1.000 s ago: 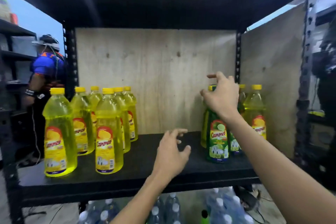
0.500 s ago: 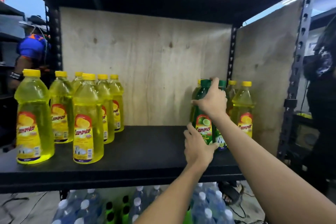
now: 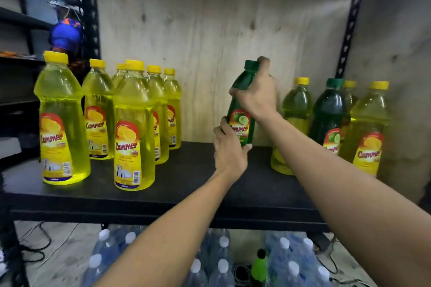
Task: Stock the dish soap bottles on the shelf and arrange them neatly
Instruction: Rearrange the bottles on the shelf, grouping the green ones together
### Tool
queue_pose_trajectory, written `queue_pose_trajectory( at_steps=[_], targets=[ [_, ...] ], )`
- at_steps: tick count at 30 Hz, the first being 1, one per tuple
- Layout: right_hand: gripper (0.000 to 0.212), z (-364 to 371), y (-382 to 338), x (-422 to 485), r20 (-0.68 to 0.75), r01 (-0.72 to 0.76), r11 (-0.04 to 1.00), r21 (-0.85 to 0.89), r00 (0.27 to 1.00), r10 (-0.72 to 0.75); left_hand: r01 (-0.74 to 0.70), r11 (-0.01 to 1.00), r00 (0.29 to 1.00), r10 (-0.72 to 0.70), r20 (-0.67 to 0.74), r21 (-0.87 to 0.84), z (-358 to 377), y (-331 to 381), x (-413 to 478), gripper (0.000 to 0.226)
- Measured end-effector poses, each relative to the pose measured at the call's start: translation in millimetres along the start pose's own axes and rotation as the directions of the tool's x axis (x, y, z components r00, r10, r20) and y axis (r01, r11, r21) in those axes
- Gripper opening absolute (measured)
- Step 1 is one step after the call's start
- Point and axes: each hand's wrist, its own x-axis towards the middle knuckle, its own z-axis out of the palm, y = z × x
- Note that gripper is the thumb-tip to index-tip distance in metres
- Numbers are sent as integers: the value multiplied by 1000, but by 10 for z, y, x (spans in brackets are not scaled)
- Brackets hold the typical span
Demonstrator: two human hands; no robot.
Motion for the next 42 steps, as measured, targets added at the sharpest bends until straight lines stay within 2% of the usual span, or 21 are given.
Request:
queue_pose_trajectory(
  at_steps=[5, 10, 21, 24, 26, 28, 30, 32, 33, 35, 37, 39, 42],
  targets=[
    [81, 763, -64, 224, 102, 8, 999, -52, 995, -3, 38, 997, 999, -38, 1, 73, -1, -502, 572, 99],
    [84, 1265, 6, 415, 165, 14, 992, -125, 986, 7, 65, 998, 996, -66, 58, 18, 130, -800, 890, 102],
    [84, 1502, 121, 447, 139, 64, 987, -151, 989, -43, 54, 998, 998, -55, 44, 19, 242, -1035, 1059, 99],
    [91, 1451, 84, 405, 192, 31, 987, -156, 981, -1, 94, 996, 992, -94, 86, 5, 181, -990, 1028, 100],
    [104, 1336, 49, 393, 295, -28, 993, -111, 954, 60, 174, 985, 978, -173, 119, 0, 101, -910, 974, 101],
    [110, 1037, 14, 361, 365, -113, 994, -13, 924, 110, 201, 979, 975, -205, 91, 43, -16, -761, 847, 101],
    [88, 564, 44, 294, 333, -96, 995, 13, 939, 86, 93, 994, 996, -93, -10, 48, -114, -570, 628, 93],
    [55, -5, 170, 193, 168, 5, 997, -72, 986, 8, -72, 997, 995, 71, -66, -17, -159, -366, 361, 80],
    [46, -289, 255, 143, 57, 30, 991, -130, 998, -23, -137, 987, 990, 133, -54, -82, -163, -253, 239, 70],
    [41, -816, 443, 94, -156, 3, 966, -259, 987, -45, -159, 954, 983, 178, 52, -254, -76, 5, 31, 49],
    [46, -1187, 605, 108, -269, -136, 933, -333, 962, 44, -71, 913, 965, 164, 203, -401, 82, 271, -131, 40],
    [57, -1418, 751, 151, -247, -251, 909, -332, 953, 173, 20, 886, 934, 149, 324, -464, 261, 534, -284, 38],
    [72, -1522, 928, 210, -51, -273, 938, -214, 962, 268, 71, 902, 891, 135, 433, -426, 512, 809, -479, 46]
  ],
)
